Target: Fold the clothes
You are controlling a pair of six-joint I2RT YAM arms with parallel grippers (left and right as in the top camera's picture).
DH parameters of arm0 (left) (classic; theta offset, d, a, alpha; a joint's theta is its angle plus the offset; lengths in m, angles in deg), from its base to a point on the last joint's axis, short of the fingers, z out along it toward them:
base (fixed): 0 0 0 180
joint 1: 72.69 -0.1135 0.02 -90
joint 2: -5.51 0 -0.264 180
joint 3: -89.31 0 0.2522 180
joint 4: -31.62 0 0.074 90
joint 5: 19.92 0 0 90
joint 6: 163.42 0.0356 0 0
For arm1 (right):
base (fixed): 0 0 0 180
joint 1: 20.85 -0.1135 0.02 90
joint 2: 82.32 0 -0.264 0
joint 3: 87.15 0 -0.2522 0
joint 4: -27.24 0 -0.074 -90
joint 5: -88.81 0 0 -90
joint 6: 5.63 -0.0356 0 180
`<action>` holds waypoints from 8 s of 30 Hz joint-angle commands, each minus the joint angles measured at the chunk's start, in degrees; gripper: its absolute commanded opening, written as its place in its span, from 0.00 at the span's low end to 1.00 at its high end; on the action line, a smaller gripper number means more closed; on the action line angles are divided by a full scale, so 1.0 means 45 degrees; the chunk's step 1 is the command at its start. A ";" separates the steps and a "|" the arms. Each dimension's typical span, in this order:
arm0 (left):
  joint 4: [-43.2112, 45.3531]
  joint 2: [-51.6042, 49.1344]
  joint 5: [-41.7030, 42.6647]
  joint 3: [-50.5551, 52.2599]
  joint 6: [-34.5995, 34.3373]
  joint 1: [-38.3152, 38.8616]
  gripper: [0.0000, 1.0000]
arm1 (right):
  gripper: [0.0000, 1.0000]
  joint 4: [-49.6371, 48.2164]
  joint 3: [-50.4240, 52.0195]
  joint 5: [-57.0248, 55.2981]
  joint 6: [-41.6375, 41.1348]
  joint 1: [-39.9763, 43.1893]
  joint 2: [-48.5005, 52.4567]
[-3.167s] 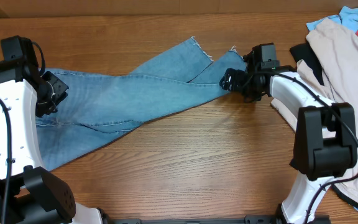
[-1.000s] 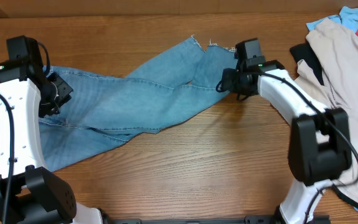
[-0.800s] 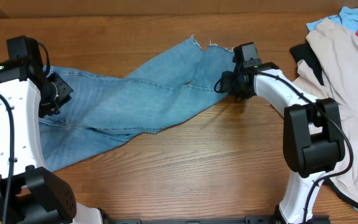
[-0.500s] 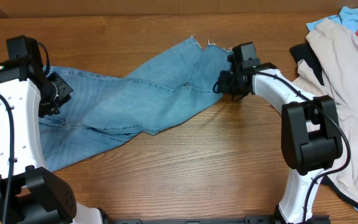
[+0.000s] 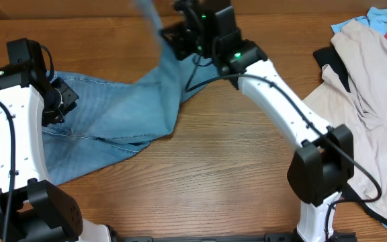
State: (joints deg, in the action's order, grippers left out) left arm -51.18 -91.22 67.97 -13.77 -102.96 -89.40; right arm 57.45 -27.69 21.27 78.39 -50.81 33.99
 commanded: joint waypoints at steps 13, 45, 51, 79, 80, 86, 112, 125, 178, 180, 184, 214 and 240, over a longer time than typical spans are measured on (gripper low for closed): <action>0.0019 0.0019 0.0053 -0.0257 0.0325 0.0058 0.25 | 0.72 0.5459 -0.0015 -0.5027 -0.1729 0.2637 0.0602; 0.0010 0.0019 0.0053 -0.0257 0.0330 0.0063 0.25 | 0.37 0.3070 -0.0015 -0.3065 -0.0568 0.2414 0.4925; -0.0010 0.0019 0.0053 -0.0257 0.0335 0.0063 0.25 | 0.04 0.3866 -0.0024 -0.4371 -0.0894 0.2433 0.4896; 0.0879 -0.0379 0.0063 -0.0248 0.2361 0.0078 0.60 | 0.04 1.4921 -0.0034 -0.7839 -0.2584 0.4813 -0.1749; 0.0884 -0.0554 0.0068 -0.0248 0.2764 0.0078 0.63 | 0.04 1.4926 -0.0034 -0.7839 -0.2584 0.4813 -0.1749; 0.0170 -0.2263 -0.0321 -0.0238 0.3696 0.0024 0.65 | 0.04 1.5062 -0.0034 -0.7844 -0.2584 0.4813 -0.1749; 0.1744 -0.5314 -0.2205 0.0767 0.2846 -0.0733 0.67 | 0.04 1.5042 -0.0029 -0.7849 -0.2336 0.4818 -0.1749; 0.2715 -0.6348 -0.1734 0.0767 0.2871 -0.0690 0.39 | 0.04 1.5047 -0.0029 -0.7844 -0.2341 0.4828 -0.1749; 0.0860 -0.1889 -0.2414 -0.1273 -0.0398 -0.3099 0.04 | 0.06 1.7806 0.0233 -0.7310 -0.1919 0.8864 -0.1739; 0.1345 -0.1880 -0.1433 -0.1268 -0.0753 -0.3463 0.04 | 0.06 1.7758 0.0233 -0.7310 -0.1972 0.9073 -0.1734; 0.1763 -0.1885 0.0092 -0.1268 -0.1787 -0.3891 0.04 | 0.05 1.7816 0.0233 -0.6902 -0.1987 0.9632 -0.1739; 0.3861 -0.1156 0.3633 -0.2526 -0.2021 -0.4575 0.04 | 0.04 1.7306 -0.1967 -0.2108 -0.0185 1.1317 -0.1710; 0.0068 -0.1171 -0.3628 -0.0291 -0.0835 -0.1030 0.04 | 0.05 1.7923 0.2793 -0.3638 -0.0010 1.0088 -0.1666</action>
State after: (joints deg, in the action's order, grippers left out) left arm -51.38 -98.10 55.38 -17.31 -105.65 -94.08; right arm 138.08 -16.08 5.21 78.93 -4.54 26.82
